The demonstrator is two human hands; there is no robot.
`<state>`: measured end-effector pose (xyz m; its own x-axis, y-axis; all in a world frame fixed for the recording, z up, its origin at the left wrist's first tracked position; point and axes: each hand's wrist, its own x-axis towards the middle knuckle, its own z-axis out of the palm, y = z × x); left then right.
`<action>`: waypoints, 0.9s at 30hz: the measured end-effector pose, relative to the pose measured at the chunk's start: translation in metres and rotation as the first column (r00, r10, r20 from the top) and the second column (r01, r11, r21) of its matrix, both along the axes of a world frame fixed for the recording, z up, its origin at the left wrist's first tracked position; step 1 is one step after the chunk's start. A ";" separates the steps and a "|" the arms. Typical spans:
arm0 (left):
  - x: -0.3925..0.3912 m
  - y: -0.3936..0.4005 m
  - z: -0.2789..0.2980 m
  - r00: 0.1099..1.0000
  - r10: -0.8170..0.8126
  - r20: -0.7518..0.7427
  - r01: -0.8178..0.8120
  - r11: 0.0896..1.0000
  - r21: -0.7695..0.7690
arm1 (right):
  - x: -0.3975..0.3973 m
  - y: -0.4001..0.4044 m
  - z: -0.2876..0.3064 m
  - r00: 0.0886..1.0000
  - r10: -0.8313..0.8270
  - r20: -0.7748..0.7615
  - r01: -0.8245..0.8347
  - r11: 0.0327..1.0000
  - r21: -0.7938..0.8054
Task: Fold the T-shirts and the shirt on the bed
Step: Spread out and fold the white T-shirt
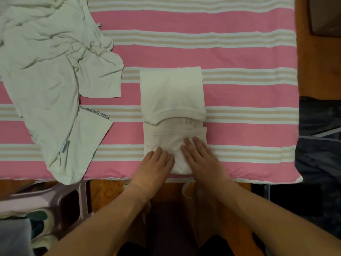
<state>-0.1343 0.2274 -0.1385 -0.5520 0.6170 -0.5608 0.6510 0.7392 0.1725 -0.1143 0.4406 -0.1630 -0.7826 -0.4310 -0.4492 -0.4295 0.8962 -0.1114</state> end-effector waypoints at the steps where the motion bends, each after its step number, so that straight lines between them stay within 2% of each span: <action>1: -0.003 0.000 0.002 0.999 0.031 0.016 -0.032 0.999 0.044 | -0.001 0.000 0.005 1.000 -0.003 -0.002 0.003 1.000 -0.014; 2: -0.007 0.001 0.008 0.995 0.088 0.051 -0.092 0.992 0.083 | -0.002 0.000 0.014 1.000 -0.017 0.025 0.018 0.999 -0.043; 4: -0.025 0.004 0.037 0.915 0.354 0.191 -0.382 0.915 0.131 | -0.014 0.003 0.041 0.977 -0.050 0.210 0.080 0.988 -0.136; 5: -0.036 0.002 0.051 0.840 0.460 0.290 -0.506 0.855 0.111 | -0.025 0.007 0.061 0.933 -0.086 0.348 0.148 0.977 -0.155; 7: -0.066 -0.009 0.074 0.690 0.552 0.468 -0.654 0.752 0.078 | -0.057 0.018 0.097 0.804 -0.172 0.570 0.302 0.943 -0.141; 9: -0.098 -0.020 0.091 0.535 0.614 0.581 -0.779 0.624 0.059 | -0.095 0.027 0.114 0.767 -0.239 0.595 0.420 0.889 -0.184; 11: -0.127 -0.022 0.093 0.369 0.719 0.589 -0.921 0.368 0.129 | -0.135 0.031 0.113 0.772 -0.387 0.504 0.580 0.753 -0.310; 13: -0.146 -0.017 0.079 0.254 0.829 0.498 -0.960 0.154 0.234 | -0.168 0.031 0.092 0.707 -0.548 0.447 0.707 0.563 -0.429; 14: -0.152 -0.015 0.071 0.229 0.877 0.423 -0.943 0.091 0.321 | -0.181 0.029 0.076 0.651 -0.619 0.439 0.756 0.477 -0.448; 15: -0.153 -0.012 0.064 0.232 0.914 0.332 -0.899 0.071 0.432 | -0.191 0.025 0.061 0.604 -0.673 0.426 0.787 0.422 -0.450; 16: -0.150 -0.008 0.059 0.264 0.938 0.225 -0.829 0.101 0.550 | -0.197 0.022 0.045 0.572 -0.711 0.409 0.806 0.395 -0.441; 17: -0.144 -0.001 0.053 0.337 0.935 0.114 -0.737 0.186 0.650 | -0.200 0.020 0.029 0.548 -0.738 0.393 0.820 0.380 -0.429; 18: -0.137 0.006 0.045 0.454 0.891 0.009 -0.641 0.319 0.698 | -0.202 0.019 0.016 0.528 -0.759 0.381 0.830 0.367 -0.419; 19: -0.130 0.015 0.034 0.592 0.800 -0.099 -0.555 0.494 0.670 | -0.202 0.016 0.009 0.516 -0.776 0.362 0.833 0.355 -0.425; 20: -0.122 0.024 0.020 0.718 0.672 -0.181 -0.477 0.664 0.576 | -0.201 0.015 0.006 0.517 -0.791 0.327 0.825 0.359 -0.437; 21: -0.115 0.030 0.003 0.804 0.554 -0.217 -0.423 0.788 0.448 | -0.197 0.012 0.007 0.534 -0.806 0.256 0.802 0.386 -0.456; 22: -0.110 0.031 -0.013 0.846 0.482 -0.226 -0.397 0.854 0.337 | -0.191 0.009 0.007 0.553 -0.823 0.129 0.761 0.435 -0.481; 24: -0.108 0.032 -0.039 0.857 0.467 -0.220 -0.414 0.876 0.248 | -0.171 -0.004 0.012 0.562 -0.801 -0.204 0.633 0.576 -0.517; 25: -0.107 0.031 -0.048 0.853 0.474 -0.220 -0.426 0.875 0.230 | -0.160 -0.016 0.017 0.585 -0.755 -0.296 0.576 0.643 -0.504; 27: -0.105 0.034 -0.054 0.857 0.465 -0.223 -0.415 0.878 0.237 | -0.142 -0.036 0.008 0.732 -0.624 -0.275 0.510 0.768 -0.387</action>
<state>-0.2398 0.2613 -0.1920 -0.9009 0.3469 -0.2607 0.3035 0.9331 0.1929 -0.2563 0.4044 -0.1550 -0.9956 0.0930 -0.0134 0.0922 0.9407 -0.3265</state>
